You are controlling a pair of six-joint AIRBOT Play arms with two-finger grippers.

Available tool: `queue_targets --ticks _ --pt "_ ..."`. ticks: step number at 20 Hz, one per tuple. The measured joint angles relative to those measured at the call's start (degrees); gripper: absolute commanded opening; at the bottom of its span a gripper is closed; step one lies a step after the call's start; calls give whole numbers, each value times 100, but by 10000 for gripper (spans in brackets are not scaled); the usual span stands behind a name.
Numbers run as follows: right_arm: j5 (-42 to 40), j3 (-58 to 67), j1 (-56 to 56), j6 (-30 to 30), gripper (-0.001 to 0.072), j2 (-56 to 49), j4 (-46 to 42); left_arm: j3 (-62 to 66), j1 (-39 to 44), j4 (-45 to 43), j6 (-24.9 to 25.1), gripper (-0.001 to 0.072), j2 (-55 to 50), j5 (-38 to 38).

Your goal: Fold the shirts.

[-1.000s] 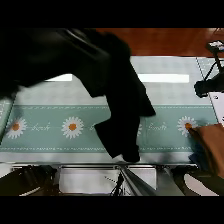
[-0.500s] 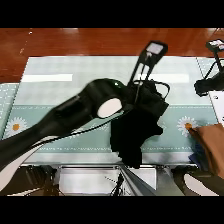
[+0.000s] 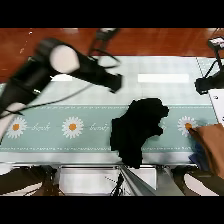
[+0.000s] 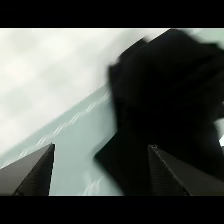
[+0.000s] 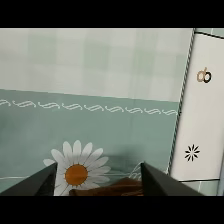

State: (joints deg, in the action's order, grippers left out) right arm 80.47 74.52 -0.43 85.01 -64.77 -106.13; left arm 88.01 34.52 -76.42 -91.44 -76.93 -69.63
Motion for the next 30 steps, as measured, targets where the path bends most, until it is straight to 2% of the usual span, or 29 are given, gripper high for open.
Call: queue_targets --ticks 4,8,12,17,22,23,25,26,30 --pt "-103 0 -498 -2 585 0 428 -1340 -874 511 258 674 758 -732" --pt "-321 0 -1134 -85 609 -2 1333 -3300 -1130 1762 619 675 1296 -557" --pt "-422 0 -1438 -216 609 -4 1987 -4579 -1086 2955 1075 676 1381 122" --pt "-455 0 -1539 -385 609 -4 2354 -5062 -767 3930 1510 676 903 743" --pt "-396 0 -1554 -476 609 -4 2450 -5112 -291 5029 2236 672 -20 1097" --pt "-378 0 -1554 -496 609 -4 2455 -5080 -221 5235 2374 614 -208 1130" --pt "-361 0 -1554 -514 609 -4 2455 -4977 -129 5630 2601 71 -518 1200" --pt "-343 0 -1556 -531 608 -4 2452 -4922 -107 5757 2680 25 -634 1226" --pt "-315 -170 -1582 -575 605 -4 2402 -4778 -122 6050 2940 25 -850 1217"
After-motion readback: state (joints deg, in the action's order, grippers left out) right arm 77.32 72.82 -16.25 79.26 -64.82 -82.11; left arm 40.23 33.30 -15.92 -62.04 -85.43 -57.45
